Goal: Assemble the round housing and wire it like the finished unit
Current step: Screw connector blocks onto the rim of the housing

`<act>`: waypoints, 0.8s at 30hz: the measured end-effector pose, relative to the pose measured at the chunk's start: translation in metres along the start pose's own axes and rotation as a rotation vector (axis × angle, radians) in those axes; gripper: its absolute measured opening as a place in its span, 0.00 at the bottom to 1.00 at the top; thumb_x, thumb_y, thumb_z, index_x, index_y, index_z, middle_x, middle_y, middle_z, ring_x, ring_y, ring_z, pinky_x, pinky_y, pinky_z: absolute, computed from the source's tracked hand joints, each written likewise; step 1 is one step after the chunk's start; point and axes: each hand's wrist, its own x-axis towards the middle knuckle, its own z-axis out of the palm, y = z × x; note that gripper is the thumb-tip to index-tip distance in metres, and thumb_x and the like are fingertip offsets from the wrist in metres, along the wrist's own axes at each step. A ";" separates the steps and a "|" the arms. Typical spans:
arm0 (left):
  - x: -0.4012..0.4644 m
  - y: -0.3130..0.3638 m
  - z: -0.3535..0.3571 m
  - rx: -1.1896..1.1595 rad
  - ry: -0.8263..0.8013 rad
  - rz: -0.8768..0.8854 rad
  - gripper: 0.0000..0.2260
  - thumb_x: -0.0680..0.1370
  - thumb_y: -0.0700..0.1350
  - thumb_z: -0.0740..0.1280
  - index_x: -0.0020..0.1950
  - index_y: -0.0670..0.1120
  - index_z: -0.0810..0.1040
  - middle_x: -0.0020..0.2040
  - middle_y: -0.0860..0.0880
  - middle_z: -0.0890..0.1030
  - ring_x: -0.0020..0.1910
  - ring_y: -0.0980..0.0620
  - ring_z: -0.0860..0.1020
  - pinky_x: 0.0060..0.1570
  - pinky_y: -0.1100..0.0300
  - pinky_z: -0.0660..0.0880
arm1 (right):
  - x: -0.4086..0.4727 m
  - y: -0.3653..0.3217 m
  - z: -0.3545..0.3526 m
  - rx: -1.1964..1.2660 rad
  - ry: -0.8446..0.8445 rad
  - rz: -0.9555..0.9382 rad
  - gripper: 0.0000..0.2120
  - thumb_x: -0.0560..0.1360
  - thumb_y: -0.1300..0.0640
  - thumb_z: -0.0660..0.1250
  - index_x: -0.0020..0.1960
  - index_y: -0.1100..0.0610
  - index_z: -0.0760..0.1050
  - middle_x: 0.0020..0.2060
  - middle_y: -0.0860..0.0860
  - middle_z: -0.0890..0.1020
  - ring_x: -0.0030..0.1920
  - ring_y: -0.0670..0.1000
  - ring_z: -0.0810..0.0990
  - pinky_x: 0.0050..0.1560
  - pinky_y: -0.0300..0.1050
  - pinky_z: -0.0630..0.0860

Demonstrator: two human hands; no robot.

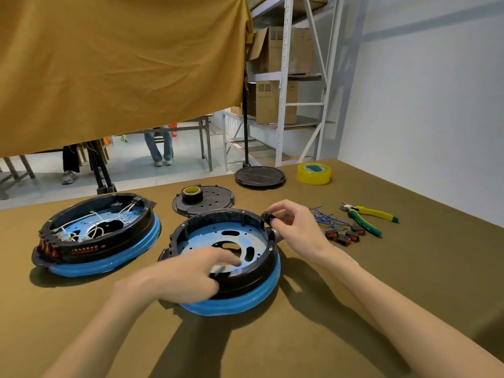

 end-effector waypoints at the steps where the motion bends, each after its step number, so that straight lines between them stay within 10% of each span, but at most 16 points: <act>1: 0.008 0.008 0.011 -0.041 0.068 0.032 0.24 0.82 0.47 0.64 0.77 0.59 0.66 0.75 0.62 0.68 0.69 0.66 0.65 0.68 0.66 0.61 | -0.003 0.000 0.003 -0.005 -0.015 -0.020 0.09 0.80 0.63 0.68 0.57 0.52 0.80 0.45 0.50 0.85 0.45 0.49 0.84 0.47 0.47 0.83; 6: 0.028 0.024 0.040 0.031 0.342 0.132 0.19 0.80 0.64 0.63 0.69 0.61 0.75 0.59 0.62 0.81 0.55 0.64 0.77 0.58 0.60 0.78 | -0.016 0.000 -0.001 -0.172 0.004 -0.131 0.09 0.79 0.61 0.69 0.57 0.52 0.81 0.43 0.48 0.83 0.44 0.48 0.83 0.48 0.48 0.82; 12: 0.007 -0.023 -0.008 -0.036 0.069 0.113 0.19 0.80 0.42 0.68 0.64 0.65 0.75 0.61 0.73 0.71 0.61 0.79 0.66 0.64 0.71 0.63 | -0.031 -0.012 -0.025 -0.031 -0.198 -0.077 0.09 0.79 0.62 0.68 0.56 0.51 0.80 0.44 0.50 0.84 0.41 0.47 0.87 0.43 0.44 0.84; 15: 0.012 -0.024 -0.004 -0.094 0.178 0.047 0.26 0.78 0.33 0.63 0.65 0.62 0.74 0.64 0.68 0.72 0.65 0.71 0.68 0.68 0.66 0.63 | -0.032 -0.013 -0.027 -0.102 -0.100 -0.153 0.09 0.79 0.59 0.70 0.57 0.49 0.79 0.42 0.46 0.84 0.43 0.46 0.84 0.46 0.41 0.81; 24: 0.045 -0.007 0.053 -0.126 0.616 0.163 0.19 0.78 0.60 0.69 0.68 0.59 0.76 0.47 0.66 0.80 0.52 0.67 0.78 0.50 0.70 0.75 | -0.041 0.000 0.001 -0.186 -0.067 -0.292 0.09 0.77 0.59 0.71 0.55 0.49 0.81 0.45 0.42 0.82 0.49 0.44 0.80 0.51 0.40 0.78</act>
